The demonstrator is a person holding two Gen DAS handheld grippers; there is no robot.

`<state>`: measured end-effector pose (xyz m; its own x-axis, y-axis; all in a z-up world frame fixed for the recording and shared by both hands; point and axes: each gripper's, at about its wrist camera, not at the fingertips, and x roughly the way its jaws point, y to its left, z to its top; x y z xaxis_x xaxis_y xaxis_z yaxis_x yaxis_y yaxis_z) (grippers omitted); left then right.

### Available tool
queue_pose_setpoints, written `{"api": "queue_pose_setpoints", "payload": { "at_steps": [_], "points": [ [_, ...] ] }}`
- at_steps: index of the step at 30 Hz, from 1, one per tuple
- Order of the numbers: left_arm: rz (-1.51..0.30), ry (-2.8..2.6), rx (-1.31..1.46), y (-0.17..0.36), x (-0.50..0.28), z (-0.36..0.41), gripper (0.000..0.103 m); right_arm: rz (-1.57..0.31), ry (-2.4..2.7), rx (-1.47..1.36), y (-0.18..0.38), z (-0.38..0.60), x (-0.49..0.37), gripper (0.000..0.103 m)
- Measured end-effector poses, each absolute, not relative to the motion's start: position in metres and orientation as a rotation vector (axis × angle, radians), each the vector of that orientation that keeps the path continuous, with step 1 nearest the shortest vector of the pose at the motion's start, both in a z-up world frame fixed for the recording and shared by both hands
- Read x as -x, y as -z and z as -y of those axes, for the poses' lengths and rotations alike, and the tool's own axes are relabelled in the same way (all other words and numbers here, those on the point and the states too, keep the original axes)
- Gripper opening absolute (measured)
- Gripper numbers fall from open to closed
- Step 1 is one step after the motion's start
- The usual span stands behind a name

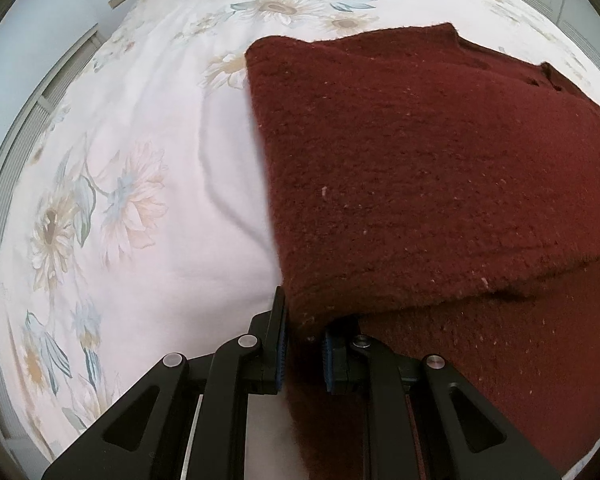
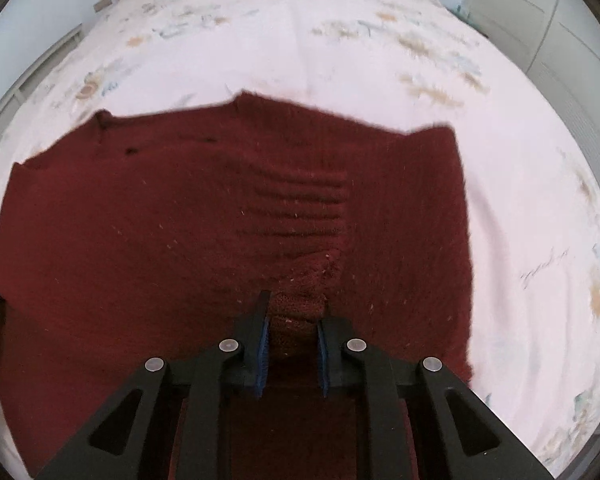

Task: Fold small clothes
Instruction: 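Release the sweater with both grippers and lift them away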

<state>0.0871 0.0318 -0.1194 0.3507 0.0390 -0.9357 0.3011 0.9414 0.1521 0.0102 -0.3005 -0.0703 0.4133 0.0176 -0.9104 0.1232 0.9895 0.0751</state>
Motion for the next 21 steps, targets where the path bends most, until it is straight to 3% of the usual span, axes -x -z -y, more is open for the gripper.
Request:
{"api": "queue_pose_setpoints", "payload": {
  "at_steps": [1, 3, 6, 8, 11, 13, 15, 17, 21],
  "points": [
    [-1.205, 0.168, -0.319, 0.119, -0.087, -0.032, 0.014, -1.135, 0.075, -0.141, 0.07, 0.302, -0.006, 0.029],
    [-1.195, 0.167, -0.333, 0.119, -0.086, -0.031, 0.016, -1.121, 0.117, -0.12, 0.068, 0.301, -0.001, 0.05],
    [-1.194, 0.156, -0.357, 0.116, -0.079, -0.028, 0.023, -1.121, 0.128, -0.116, 0.063, 0.307, 0.002, 0.059],
    [-1.209, 0.127, -0.341, 0.109, -0.075, -0.033, 0.035, -1.112, 0.134, -0.126, 0.055, 0.312, 0.007, 0.068],
    [-1.187, 0.098, -0.3, 0.092, -0.068, -0.038, 0.07, -1.078, 0.137, -0.135, 0.038, 0.316, 0.016, 0.081],
    [-1.162, 0.098, -0.257, 0.078, -0.062, -0.039, 0.077, -1.042, 0.128, -0.139, 0.024, 0.313, 0.021, 0.085],
    [-1.135, 0.125, -0.208, 0.061, -0.055, -0.036, 0.085, -1.011, 0.117, -0.128, 0.014, 0.307, 0.025, 0.1],
    [-1.103, 0.149, -0.179, 0.046, -0.049, -0.028, 0.102, -0.985, 0.095, -0.109, 0.006, 0.295, 0.028, 0.103],
    [-1.049, 0.236, -0.156, 0.03, -0.045, 0.007, 0.102, -0.968, 0.047, -0.071, 0.01, 0.266, 0.028, 0.103]
  ]
}}
